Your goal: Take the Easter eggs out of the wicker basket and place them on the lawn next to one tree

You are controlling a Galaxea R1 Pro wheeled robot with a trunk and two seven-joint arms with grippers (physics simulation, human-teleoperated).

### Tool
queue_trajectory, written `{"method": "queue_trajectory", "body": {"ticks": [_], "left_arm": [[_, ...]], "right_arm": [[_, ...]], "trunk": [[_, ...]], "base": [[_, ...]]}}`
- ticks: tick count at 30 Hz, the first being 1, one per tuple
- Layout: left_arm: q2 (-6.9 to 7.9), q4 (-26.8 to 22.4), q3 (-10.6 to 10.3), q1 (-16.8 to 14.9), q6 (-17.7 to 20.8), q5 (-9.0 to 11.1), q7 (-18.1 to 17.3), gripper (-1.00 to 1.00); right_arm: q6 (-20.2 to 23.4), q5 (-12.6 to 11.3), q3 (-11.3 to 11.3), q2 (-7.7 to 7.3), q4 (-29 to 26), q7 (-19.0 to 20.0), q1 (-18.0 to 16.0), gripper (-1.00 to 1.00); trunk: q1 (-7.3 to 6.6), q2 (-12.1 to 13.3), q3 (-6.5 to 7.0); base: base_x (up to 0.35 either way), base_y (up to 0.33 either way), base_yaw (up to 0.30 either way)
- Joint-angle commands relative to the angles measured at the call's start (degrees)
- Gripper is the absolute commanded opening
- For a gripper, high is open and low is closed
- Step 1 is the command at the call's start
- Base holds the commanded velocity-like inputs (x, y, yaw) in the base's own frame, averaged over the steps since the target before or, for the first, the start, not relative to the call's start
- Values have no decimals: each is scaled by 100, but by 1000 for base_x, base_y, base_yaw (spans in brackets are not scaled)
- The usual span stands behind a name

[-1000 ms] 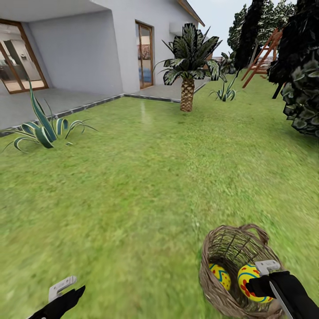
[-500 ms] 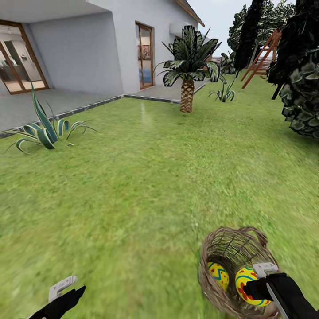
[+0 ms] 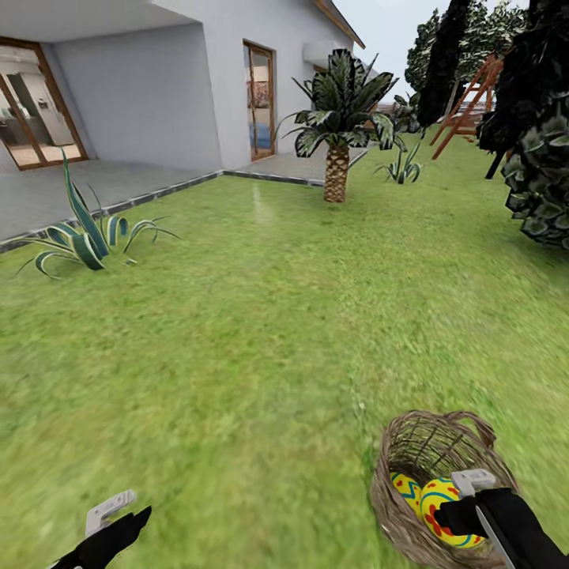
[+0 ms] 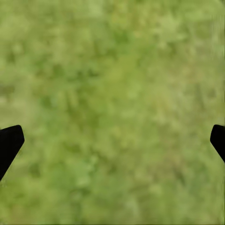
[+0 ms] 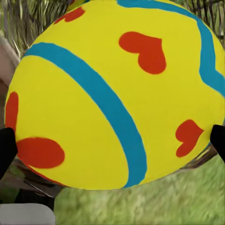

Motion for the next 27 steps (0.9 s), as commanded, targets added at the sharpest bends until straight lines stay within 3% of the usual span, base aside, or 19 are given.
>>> {"method": "queue_trajectory", "body": {"ticks": [1, 7, 15, 21, 27], "left_arm": [[-5, 5, 12, -2, 37, 34, -22, 100], [0, 113, 11, -1, 43, 33, -21, 100], [1, 243, 9, -3, 46, 33, -13, 100], [1, 355, 15, -1, 35, 40, -13, 100], [190, 354, 0, 21, 47, 42, -48, 100]], "right_arm": [[28, 27, -8, 0, -9, 29, -1, -100], [20, 23, -17, -15, -4, 31, 0, -100], [22, -25, -20, -18, -1, 32, 0, -100], [-5, -42, -20, -11, 61, 46, -1, -100], [-74, -72, -20, -125, 36, 56, -3, -100]], "trunk": [[-22, 40, 14], [-154, 280, 122], [-329, 601, 265], [-329, 601, 265], [-329, 601, 265]], "base": [[169, 300, -10], [122, 128, -36], [2, 2, -283], [0, 0, -41], [0, 0, 0]]}}
